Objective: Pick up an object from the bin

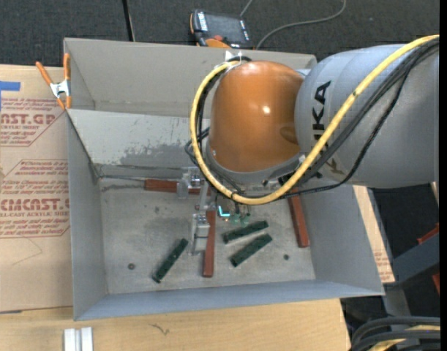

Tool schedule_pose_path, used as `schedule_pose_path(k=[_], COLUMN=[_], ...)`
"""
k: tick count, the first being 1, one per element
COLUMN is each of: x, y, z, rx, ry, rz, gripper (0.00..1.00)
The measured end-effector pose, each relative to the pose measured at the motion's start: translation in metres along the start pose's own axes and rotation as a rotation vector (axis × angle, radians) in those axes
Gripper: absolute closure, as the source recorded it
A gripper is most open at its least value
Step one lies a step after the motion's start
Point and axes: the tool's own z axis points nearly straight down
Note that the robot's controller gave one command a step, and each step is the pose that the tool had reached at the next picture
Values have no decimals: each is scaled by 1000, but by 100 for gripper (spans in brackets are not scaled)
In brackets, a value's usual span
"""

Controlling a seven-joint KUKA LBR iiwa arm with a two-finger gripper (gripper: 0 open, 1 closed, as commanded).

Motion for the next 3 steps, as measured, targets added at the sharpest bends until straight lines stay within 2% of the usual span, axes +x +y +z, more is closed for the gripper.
schedule_pose_path(k=[1,2,3], x=[3,-9,-9], y=[-49,3,0], z=[167,163,162], rx=[1,-3,-1], ry=[0,-9,-7], rz=[-209,-190,-186], gripper=[0,0,100])
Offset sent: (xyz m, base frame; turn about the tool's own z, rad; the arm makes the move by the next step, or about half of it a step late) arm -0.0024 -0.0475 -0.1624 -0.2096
